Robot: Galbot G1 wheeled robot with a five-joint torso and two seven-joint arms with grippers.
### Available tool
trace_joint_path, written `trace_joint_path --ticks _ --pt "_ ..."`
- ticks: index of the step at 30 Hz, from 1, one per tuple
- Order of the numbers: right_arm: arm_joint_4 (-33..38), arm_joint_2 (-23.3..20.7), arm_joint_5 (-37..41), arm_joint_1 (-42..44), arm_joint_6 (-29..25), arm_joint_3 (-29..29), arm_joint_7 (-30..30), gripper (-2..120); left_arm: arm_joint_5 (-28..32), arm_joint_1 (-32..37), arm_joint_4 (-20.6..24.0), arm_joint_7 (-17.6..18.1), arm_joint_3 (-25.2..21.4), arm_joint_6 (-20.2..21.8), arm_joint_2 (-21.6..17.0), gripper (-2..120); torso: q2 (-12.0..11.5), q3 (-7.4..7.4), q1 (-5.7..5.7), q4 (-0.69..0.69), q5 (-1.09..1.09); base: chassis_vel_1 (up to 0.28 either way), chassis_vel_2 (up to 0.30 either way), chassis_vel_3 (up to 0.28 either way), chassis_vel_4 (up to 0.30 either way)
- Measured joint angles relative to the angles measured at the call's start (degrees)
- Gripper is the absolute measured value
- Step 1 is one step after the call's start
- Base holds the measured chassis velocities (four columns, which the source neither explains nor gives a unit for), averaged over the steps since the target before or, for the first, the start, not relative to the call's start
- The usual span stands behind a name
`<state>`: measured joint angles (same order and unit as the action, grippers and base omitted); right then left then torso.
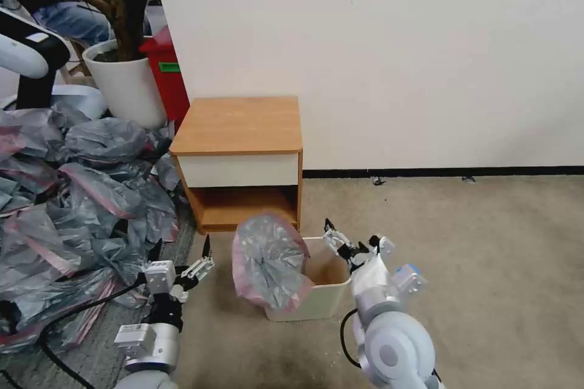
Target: Pick up the garbage bag from the table and place it over the trash can.
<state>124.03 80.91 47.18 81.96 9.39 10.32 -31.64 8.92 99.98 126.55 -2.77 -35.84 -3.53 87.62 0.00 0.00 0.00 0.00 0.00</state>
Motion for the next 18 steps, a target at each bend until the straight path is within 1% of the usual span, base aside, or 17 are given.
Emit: trace_joint_path --ticks 1,2,4,5,6,8,9,10,11,12,13,14,15,16,17,18 --pt "0.0 0.0 0.0 0.0 0.0 0.0 0.0 114 0.0 0.0 0.0 0.0 0.0 0.0 0.0 100 0.0 0.0 0.0 0.0 0.0 0.0 0.0 0.0 0.0" --pt "0.4 -0.1 0.0 0.2 0.0 0.2 0.0 114 2.0 0.0 0.6 -1.6 -0.1 -0.1 -0.4 100 0.0 0.0 0.0 0.0 0.0 0.0 0.0 0.0 0.0" --pt "1.1 -0.2 0.0 0.5 0.0 0.5 0.0 111 9.0 0.1 2.4 -7.6 -0.4 -0.1 -1.5 100 0.0 0.0 0.0 0.0 -0.01 0.0 0.0 0.0 0.0" --pt "1.3 -0.2 0.0 0.6 0.0 0.5 0.0 111 13.6 0.3 3.8 -10.8 -0.3 0.5 -2.2 100 0.0 0.0 0.0 0.0 0.0 0.0 0.0 0.0 0.0" --pt "1.3 -0.2 0.0 0.6 0.0 0.5 0.0 111 13.6 0.3 3.8 -10.8 -0.3 0.5 -2.2 100 0.0 0.0 0.0 0.0 0.0 0.0 0.0 0.0 0.0" --pt "1.6 -0.2 0.1 0.6 0.0 0.7 0.0 107 22.4 0.7 6.6 -18.1 0.9 3.7 -3.7 100 0.0 0.0 0.0 0.0 0.0 0.0 0.0 0.0 0.0" --pt "1.6 -0.2 0.1 0.6 0.0 0.7 0.0 107 22.4 0.7 6.6 -18.1 0.9 3.7 -3.7 100 0.0 0.0 0.0 0.0 0.0 0.0 0.0 0.0 0.0" --pt "1.7 -0.2 0.1 0.6 0.0 0.8 0.0 104 25.1 0.6 7.4 -20.5 1.5 6.0 -4.1 100 0.0 0.0 0.0 0.0 0.01 0.0 0.0 0.0 0.0" --pt "1.8 -0.2 0.1 0.7 0.0 0.9 -0.1 101 27.0 0.4 7.9 -22.1 2.5 8.1 -4.5 100 0.0 0.0 0.0 0.0 0.01 0.0 0.0 0.0 0.0" --pt "1.9 -0.2 0.1 0.8 0.0 0.9 -0.1 100 28.1 0.1 8.0 -22.8 3.4 9.9 -4.7 100 0.0 0.0 0.0 0.0 0.0 0.0 0.0 0.0 0.0" --pt "1.9 -0.2 0.1 0.8 0.0 0.9 -0.1 100 28.1 0.1 8.0 -22.8 3.4 9.9 -4.7 100 0.0 0.0 0.0 0.0 0.0 0.0 0.0 0.0 0.0" --pt "2.0 -0.3 0.1 0.9 0.0 1.0 -0.1 100 28.8 -0.3 7.8 -23.0 4.4 11.3 -4.9 100 0.0 0.0 0.0 0.0 0.01 0.0 0.0 0.0 0.0" --pt "2.2 -0.4 0.2 1.1 0.1 1.1 -0.1 99 29.1 -0.9 6.8 -22.4 6.0 13.2 -5.2 100 0.0 0.0 0.0 0.0 0.01 0.0 0.0 0.0 0.0" --pt "2.3 -0.5 0.2 1.4 0.1 1.3 -0.1 99 28.9 -1.5 5.6 -20.5 7.6 14.6 -5.5 100 0.0 0.0 0.0 0.0 0.0 0.0 0.0 0.0 0.0" --pt "2.3 -0.5 0.2 1.4 0.1 1.3 -0.1 99 28.9 -1.5 5.6 -20.5 7.6 14.6 -5.5 100 0.0 0.0 0.0 0.0 0.0 0.0 0.0 0.0 0.0" --pt "2.6 -0.6 0.2 1.6 0.1 1.5 -0.1 99 28.4 -2.5 4.3 -17.2 9.3 16.4 -5.9 100 0.0 0.0 0.0 0.0 0.0 0.0 0.0 0.0 0.0"
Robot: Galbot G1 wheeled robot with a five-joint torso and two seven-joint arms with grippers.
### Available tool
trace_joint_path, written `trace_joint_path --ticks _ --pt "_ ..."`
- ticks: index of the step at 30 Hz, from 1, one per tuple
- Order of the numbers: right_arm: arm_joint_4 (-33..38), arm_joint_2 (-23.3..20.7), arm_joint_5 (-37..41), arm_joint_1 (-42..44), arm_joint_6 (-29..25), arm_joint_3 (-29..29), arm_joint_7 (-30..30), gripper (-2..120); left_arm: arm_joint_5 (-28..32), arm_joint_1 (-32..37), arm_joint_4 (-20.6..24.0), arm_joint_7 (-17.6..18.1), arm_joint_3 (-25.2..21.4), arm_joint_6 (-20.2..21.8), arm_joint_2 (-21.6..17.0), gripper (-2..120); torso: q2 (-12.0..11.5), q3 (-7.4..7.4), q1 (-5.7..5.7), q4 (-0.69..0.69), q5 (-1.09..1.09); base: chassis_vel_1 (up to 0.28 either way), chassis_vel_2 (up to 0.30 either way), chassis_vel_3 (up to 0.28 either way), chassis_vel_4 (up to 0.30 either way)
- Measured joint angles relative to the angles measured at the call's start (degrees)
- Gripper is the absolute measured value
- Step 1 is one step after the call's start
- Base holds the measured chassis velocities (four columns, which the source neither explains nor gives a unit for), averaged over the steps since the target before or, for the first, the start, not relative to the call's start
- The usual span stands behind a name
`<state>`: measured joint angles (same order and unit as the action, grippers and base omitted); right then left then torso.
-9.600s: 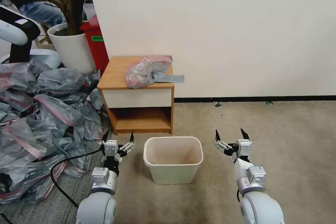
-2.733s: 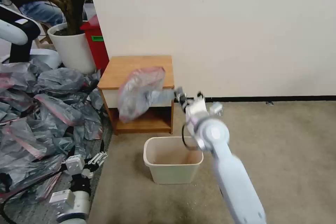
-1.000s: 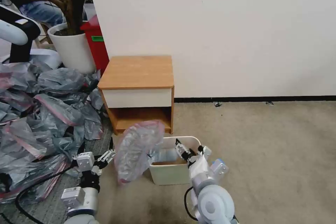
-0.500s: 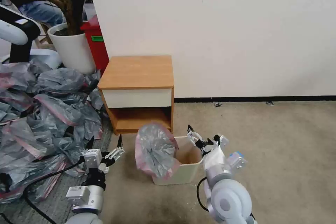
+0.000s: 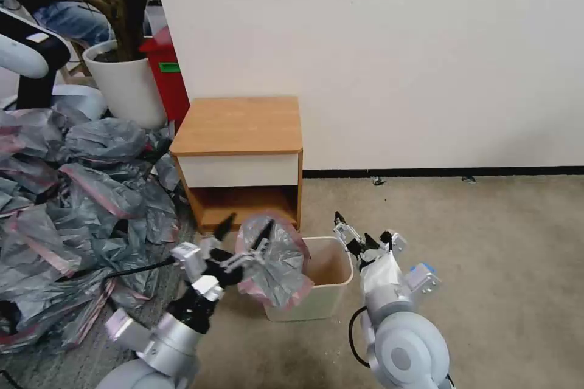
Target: Pick up the garbage bag from the table and place it over the trash can.
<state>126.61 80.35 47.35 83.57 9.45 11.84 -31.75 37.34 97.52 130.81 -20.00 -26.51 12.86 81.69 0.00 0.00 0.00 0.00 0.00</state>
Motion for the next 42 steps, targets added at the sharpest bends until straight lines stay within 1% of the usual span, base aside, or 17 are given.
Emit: trace_joint_path --ticks 2,3,4,5,6,7,9,10,11,14,16,17,18,23,33,39,42 --pt "0.3 -0.1 0.0 0.4 0.0 0.4 0.0 99 -0.4 -1.4 -1.5 5.6 2.9 2.4 -0.7 100 0.0 0.0 0.0 0.0 -0.01 0.0 0.0 0.0 0.0" --pt "0.3 -0.1 0.0 0.4 0.0 0.4 0.0 99 -0.4 -1.4 -1.5 5.6 2.9 2.4 -0.7 100 0.0 0.0 0.0 0.0 -0.01 0.0 0.0 0.0 0.0" --pt "0.5 -0.2 0.0 0.8 0.0 0.7 0.0 99 -0.5 -2.5 -2.0 9.3 4.5 4.1 -0.9 100 0.0 0.0 0.0 0.0 0.0 0.0 0.0 0.0 0.0" --pt "0.6 -0.3 0.0 1.2 0.0 1.1 0.0 99 -0.5 -4.0 -2.5 15.3 6.5 6.2 -1.0 100 0.0 0.0 0.0 0.0 0.0 0.0 0.0 0.0 0.0" --pt "0.7 -0.3 0.0 1.7 0.0 1.4 0.0 99 -0.4 -5.0 -2.7 19.4 8.0 7.6 -1.0 100 0.0 0.0 0.0 0.0 0.0 0.0 0.0 0.0 0.0" --pt "0.7 -0.3 0.0 1.7 0.0 1.4 0.0 99 -0.4 -5.0 -2.7 19.4 8.0 7.6 -1.0 100 0.0 0.0 0.0 0.0 0.0 0.0 0.0 0.0 0.0" --pt "0.9 -0.4 0.0 2.4 -0.1 2.0 0.0 99 -0.8 -6.0 -2.7 24.1 9.8 9.2 -0.7 100 0.0 0.0 0.0 0.01 0.0 0.0 0.0 0.0 0.0" --pt "1.0 -0.4 -0.1 2.8 -0.2 2.2 0.0 99 -1.6 -6.1 -2.5 25.6 10.2 9.9 -0.5 100 0.0 0.0 0.0 0.01 0.0 0.0 0.0 0.0 0.0" --pt "1.0 -0.4 -0.1 2.8 -0.2 2.2 0.0 99 -1.6 -6.1 -2.5 25.6 10.2 9.9 -0.5 100 0.0 0.0 0.0 0.01 0.0 0.0 0.0 0.0 0.0" --pt "1.0 -0.2 -0.3 3.2 -0.5 2.5 0.1 99 -5.0 -5.8 -1.3 29.5 10.4 12.2 -0.3 100 0.0 0.0 0.0 0.0 0.0 0.0 0.0 0.0 0.0" --pt "1.0 -0.2 -0.3 3.3 -0.6 2.5 0.1 99 -5.4 -5.7 -1.2 30.0 10.4 12.6 -0.3 100 0.0 0.0 0.0 0.0 0.0 0.0 0.0 0.0 0.0" --pt "1.0 0.0 -0.4 3.4 -0.6 2.5 0.2 99 -7.4 -5.6 -1.1 32.6 10.2 14.1 -0.5 100 0.0 0.0 0.0 0.0 0.0 0.0 0.0 0.0 0.0" --pt "0.9 0.2 -0.6 3.5 -0.7 2.4 0.2 99 -8.3 -5.6 -1.2 33.7 10.0 14.5 -0.6 100 0.0 0.0 0.0 0.0 0.0 0.0 0.0 0.0 0.0" --pt "0.2 0.7 -1.4 3.6 -1.0 1.7 0.3 99 -9.5 -5.9 -2.3 36.1 9.1 15.0 -0.9 100 0.0 0.0 0.0 0.0 0.0 0.0 0.0 0.0 0.0" --pt "-0.4 0.8 -2.0 3.9 -1.5 1.5 0.4 99 -9.9 -6.6 -4.8 37.4 8.1 15.5 -1.2 100 0.0 0.0 0.0 0.0 -0.01 0.0 0.0 0.0 0.0" --pt "-0.4 0.7 -2.0 3.9 -1.6 1.7 0.4 99 -9.8 -7.2 -6.3 37.6 8.1 15.6 -1.3 100 0.0 0.0 0.0 0.0 0.0 0.0 0.0 0.0 0.0" --pt "-0.6 0.6 -2.0 3.9 -1.7 1.9 0.4 99 -9.8 -7.5 -7.1 36.3 8.0 14.9 -1.5 100 0.0 0.0 0.0 0.0 -0.01 0.0 0.0 0.0 0.0"
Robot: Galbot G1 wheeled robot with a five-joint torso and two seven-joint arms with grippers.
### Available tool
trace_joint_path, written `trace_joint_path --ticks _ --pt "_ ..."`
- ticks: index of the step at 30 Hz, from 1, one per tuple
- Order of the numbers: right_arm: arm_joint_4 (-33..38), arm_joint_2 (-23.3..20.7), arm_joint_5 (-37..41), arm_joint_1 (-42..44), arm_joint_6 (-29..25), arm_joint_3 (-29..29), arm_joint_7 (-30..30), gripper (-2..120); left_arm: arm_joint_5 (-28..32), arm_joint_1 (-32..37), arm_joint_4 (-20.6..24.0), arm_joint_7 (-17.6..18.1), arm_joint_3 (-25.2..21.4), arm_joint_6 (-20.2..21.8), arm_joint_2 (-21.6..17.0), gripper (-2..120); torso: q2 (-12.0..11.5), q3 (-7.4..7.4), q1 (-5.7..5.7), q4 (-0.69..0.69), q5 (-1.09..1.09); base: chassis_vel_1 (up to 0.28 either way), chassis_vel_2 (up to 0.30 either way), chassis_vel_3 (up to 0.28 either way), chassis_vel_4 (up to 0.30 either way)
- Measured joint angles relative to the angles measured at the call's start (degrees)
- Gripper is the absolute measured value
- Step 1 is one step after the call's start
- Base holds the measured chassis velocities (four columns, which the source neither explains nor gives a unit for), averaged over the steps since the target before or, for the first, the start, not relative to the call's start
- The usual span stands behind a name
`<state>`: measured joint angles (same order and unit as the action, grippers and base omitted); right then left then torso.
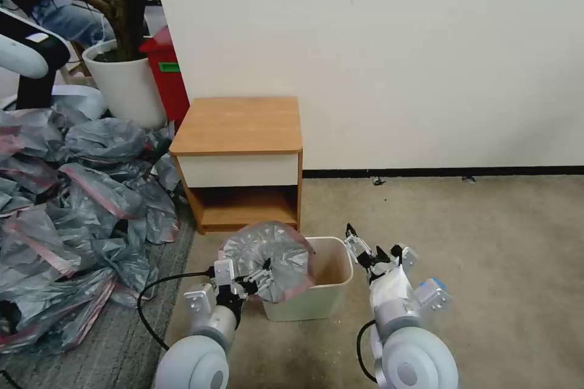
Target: Pick up the garbage bag from the table and place it over the trash can.
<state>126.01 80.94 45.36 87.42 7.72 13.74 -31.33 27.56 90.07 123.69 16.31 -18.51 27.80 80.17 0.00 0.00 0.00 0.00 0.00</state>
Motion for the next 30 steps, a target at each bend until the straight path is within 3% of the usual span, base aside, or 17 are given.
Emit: trace_joint_path --ticks 3,4,8,11,19,23,25,30 --pt "-0.2 0.0 0.0 0.0 -0.1 0.2 0.0 99 -1.1 0.4 -0.2 -5.3 -0.9 -2.0 -0.2 100 0.0 0.0 0.0 0.0 0.0 0.0 0.0 0.0 0.0" --pt "-0.2 0.0 0.0 0.0 -0.1 0.2 0.0 99 -1.1 0.4 -0.2 -5.3 -0.9 -2.0 -0.2 100 0.0 0.0 0.0 0.0 0.0 0.0 0.0 0.0 0.0" --pt "-0.3 0.1 0.0 -0.1 -0.1 0.2 0.0 98 -2.8 1.1 0.2 -15.0 -2.6 -4.3 -0.7 100 0.0 0.0 0.0 0.0 0.0 0.0 0.0 0.0 0.0" --pt "-0.3 0.1 0.0 -0.1 -0.1 0.2 0.0 99 -3.1 1.2 0.5 -16.9 -2.7 -3.8 -1.2 100 0.0 0.0 0.0 0.0 0.01 0.0 0.0 0.0 0.0" --pt "-0.4 0.3 0.0 0.0 -0.2 0.2 0.0 98 -3.1 0.8 -0.6 -16.7 -2.6 -0.9 -1.5 100 0.0 0.0 0.0 0.0 0.0 0.0 0.0 0.0 0.0" --pt "-0.4 0.4 -0.1 0.1 -0.2 0.1 0.0 98 -3.1 0.4 -1.5 -14.4 -2.5 0.3 -1.6 100 0.0 0.0 0.0 0.0 0.0 0.0 0.0 0.0 0.0" --pt "-0.4 0.4 -0.2 0.3 -0.3 0.2 0.0 98 -3.0 0.0 -2.0 -11.7 -2.4 1.1 -1.6 100 0.0 0.0 0.0 0.0 0.0 0.0 0.0 0.0 0.0" --pt "-0.5 0.4 -0.4 0.5 -0.5 0.2 0.0 98 -3.0 -0.4 -2.9 -10.0 -2.3 1.7 -1.6 100 0.0 0.0 0.0 0.0 0.0 0.0 0.0 0.0 0.0"
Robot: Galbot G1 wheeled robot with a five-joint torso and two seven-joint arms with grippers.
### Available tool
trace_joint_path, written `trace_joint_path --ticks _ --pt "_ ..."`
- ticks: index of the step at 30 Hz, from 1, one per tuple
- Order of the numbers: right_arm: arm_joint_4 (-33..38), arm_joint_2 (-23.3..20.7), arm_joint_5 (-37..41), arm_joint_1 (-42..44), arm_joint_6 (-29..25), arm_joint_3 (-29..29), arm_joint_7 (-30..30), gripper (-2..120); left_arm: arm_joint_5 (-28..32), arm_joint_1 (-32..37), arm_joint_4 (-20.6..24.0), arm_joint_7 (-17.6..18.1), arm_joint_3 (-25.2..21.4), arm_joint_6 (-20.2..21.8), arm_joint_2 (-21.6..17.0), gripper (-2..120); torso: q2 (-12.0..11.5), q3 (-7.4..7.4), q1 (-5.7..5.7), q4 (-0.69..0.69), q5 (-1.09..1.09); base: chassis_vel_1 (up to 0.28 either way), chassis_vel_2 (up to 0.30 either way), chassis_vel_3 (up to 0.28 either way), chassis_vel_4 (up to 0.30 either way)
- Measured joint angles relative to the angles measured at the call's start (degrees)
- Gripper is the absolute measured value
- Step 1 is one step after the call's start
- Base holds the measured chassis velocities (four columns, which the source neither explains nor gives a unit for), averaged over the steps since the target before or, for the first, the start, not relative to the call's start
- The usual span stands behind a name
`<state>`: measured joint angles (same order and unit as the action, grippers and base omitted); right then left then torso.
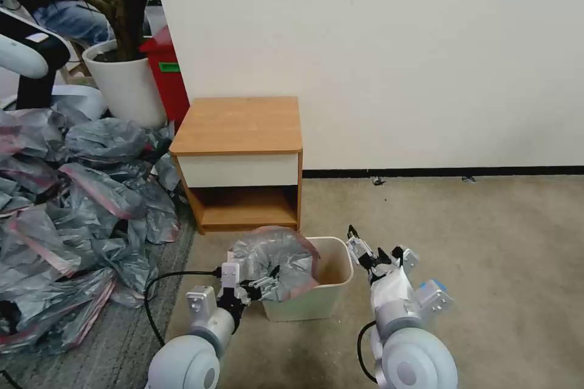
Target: Pick up the garbage bag from the table and place it over the trash can.
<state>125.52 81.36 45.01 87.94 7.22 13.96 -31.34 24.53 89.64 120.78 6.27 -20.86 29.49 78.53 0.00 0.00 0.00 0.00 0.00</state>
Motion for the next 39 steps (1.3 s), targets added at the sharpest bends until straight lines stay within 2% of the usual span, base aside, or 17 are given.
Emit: trace_joint_path --ticks 12,19,21,23,33,39 --pt "-0.5 0.0 -0.3 0.2 -0.5 0.1 0.0 95 0.6 -1.0 -2.2 1.5 0.5 0.1 0.0 99 0.0 0.0 0.0 0.0 0.0 0.0 0.0 0.0 0.0" --pt "-0.7 0.0 -0.4 0.2 -0.6 0.1 0.0 94 5.6 -3.1 -2.5 6.0 1.0 1.8 -0.3 79 0.0 0.0 0.0 0.0 0.0 0.0 0.0 0.0 0.0" --pt "-0.8 0.0 -0.4 0.2 -0.6 0.1 0.0 94 5.9 -3.2 -2.5 6.2 1.0 2.0 -0.4 76 0.0 0.0 0.0 0.0 0.0 0.0 0.0 0.0 0.0" --pt "-0.8 0.0 -0.4 0.2 -0.7 0.1 0.0 94 6.7 -3.5 -2.5 6.9 1.1 3.0 -0.7 68 0.0 0.0 0.0 0.0 0.0 0.0 0.0 0.0 0.0" --pt "-1.3 0.3 -0.4 0.1 -0.8 0.2 0.0 94 11.1 -4.9 -2.5 11.0 1.9 5.9 -1.7 54 0.0 0.0 0.0 0.0 0.0 0.0 0.0 0.0 0.0" --pt "-1.9 0.5 -0.5 -0.1 -1.0 0.4 0.0 93 18.3 -8.2 -2.2 17.2 2.6 8.9 -3.1 49 0.0 0.0 0.0 0.0 0.0 0.0 0.0 0.0 0.0"
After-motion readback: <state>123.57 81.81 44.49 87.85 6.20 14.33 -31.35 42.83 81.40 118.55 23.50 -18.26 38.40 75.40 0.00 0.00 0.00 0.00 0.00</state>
